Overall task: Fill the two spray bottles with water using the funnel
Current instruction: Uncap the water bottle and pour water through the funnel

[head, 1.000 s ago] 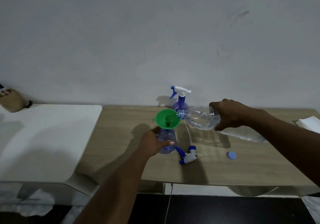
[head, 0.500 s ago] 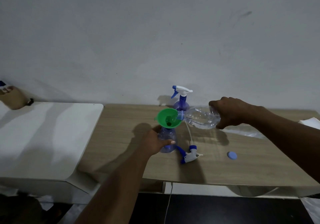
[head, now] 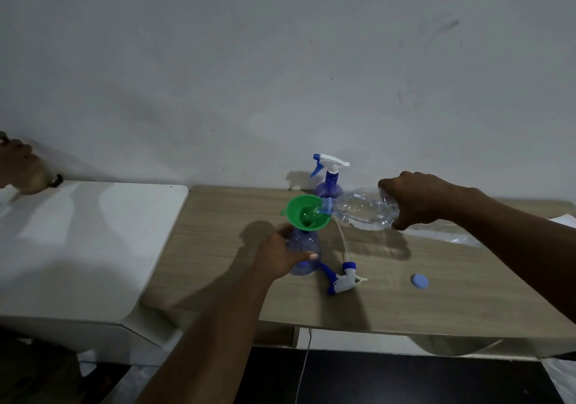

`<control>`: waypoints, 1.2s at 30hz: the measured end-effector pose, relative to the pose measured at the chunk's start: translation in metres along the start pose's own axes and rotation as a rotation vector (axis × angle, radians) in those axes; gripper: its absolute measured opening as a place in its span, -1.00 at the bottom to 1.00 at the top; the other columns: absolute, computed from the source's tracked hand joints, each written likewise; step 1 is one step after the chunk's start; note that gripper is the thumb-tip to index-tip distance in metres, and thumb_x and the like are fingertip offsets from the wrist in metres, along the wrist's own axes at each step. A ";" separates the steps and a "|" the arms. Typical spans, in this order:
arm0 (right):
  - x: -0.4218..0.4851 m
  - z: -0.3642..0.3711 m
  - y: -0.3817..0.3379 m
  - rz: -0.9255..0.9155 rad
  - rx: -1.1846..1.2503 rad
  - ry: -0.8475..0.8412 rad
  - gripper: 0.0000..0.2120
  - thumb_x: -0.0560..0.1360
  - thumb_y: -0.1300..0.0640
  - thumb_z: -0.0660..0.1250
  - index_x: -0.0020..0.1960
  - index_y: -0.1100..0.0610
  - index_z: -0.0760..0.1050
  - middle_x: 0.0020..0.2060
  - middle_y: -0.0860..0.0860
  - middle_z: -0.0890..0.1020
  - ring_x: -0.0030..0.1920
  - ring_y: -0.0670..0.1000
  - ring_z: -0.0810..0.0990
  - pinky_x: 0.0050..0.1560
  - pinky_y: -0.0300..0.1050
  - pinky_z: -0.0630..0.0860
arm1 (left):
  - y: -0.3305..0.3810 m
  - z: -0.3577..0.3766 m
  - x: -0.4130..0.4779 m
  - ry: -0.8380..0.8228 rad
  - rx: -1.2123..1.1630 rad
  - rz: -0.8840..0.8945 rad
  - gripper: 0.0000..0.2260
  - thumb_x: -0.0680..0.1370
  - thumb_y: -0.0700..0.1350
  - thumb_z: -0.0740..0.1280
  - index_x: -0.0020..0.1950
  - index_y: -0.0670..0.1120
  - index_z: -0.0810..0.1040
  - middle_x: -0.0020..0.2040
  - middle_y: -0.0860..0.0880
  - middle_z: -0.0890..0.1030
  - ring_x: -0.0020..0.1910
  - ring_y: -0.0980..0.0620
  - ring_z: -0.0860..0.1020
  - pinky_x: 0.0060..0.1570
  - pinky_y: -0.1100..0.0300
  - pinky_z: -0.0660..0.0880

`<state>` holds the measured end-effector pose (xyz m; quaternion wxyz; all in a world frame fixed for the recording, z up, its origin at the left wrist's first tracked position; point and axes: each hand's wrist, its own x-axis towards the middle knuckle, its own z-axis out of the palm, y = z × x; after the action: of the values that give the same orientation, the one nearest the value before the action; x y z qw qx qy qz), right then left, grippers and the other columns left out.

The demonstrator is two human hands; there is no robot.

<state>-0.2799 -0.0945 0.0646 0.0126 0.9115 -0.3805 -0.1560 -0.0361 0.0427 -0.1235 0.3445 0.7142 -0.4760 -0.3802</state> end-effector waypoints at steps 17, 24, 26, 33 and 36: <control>-0.001 -0.005 0.005 -0.022 -0.026 0.002 -0.54 0.30 -0.09 0.54 -0.01 -0.04 0.31 -0.26 -0.14 0.37 -0.11 0.04 0.50 -0.30 -0.15 0.35 | 0.002 -0.002 -0.003 0.001 -0.032 0.015 -0.36 0.20 0.20 0.64 0.24 0.10 0.60 0.10 0.13 0.69 0.08 0.11 0.64 0.18 -0.06 0.58; 0.000 0.000 0.007 -0.013 0.006 0.015 -0.55 0.29 -0.08 0.54 -0.01 -0.03 0.34 -0.26 -0.14 0.40 -0.13 0.03 0.50 -0.32 -0.16 0.34 | 0.003 -0.001 -0.003 0.009 -0.005 0.016 -0.35 0.25 0.17 0.65 0.28 0.06 0.59 0.12 0.11 0.68 0.09 0.08 0.62 0.18 -0.05 0.58; 0.000 0.004 0.008 -0.006 0.037 0.027 -0.55 0.28 -0.08 0.55 -0.01 -0.02 0.35 -0.26 -0.13 0.43 -0.13 0.03 0.49 -0.30 -0.14 0.37 | 0.002 -0.001 -0.003 0.010 -0.003 0.018 -0.40 0.28 0.13 0.65 0.27 0.07 0.59 0.12 0.11 0.68 0.09 0.08 0.62 0.18 -0.03 0.58; -0.002 0.030 0.010 0.064 0.350 0.143 -0.51 0.22 -0.04 0.62 0.00 0.03 0.44 -0.18 -0.09 0.57 -0.12 0.04 0.53 -0.23 -0.10 0.47 | 0.001 -0.001 -0.002 0.014 0.011 0.017 -0.39 0.23 0.21 0.64 0.23 0.11 0.60 0.08 0.16 0.69 0.06 0.12 0.63 0.15 -0.02 0.59; -0.006 0.040 0.013 0.108 0.577 0.278 -0.50 0.17 0.03 0.67 -0.02 0.04 0.49 -0.16 -0.06 0.62 -0.15 0.01 0.58 -0.27 -0.21 0.43 | 0.001 0.000 -0.001 0.009 0.001 0.008 -0.42 0.26 0.16 0.65 0.23 0.11 0.59 0.08 0.16 0.68 0.06 0.14 0.62 0.16 -0.01 0.59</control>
<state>-0.3048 -0.0956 0.0298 -0.1862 0.8684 -0.4516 0.0851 -0.0369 0.0433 -0.1225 0.3479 0.7142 -0.4775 -0.3754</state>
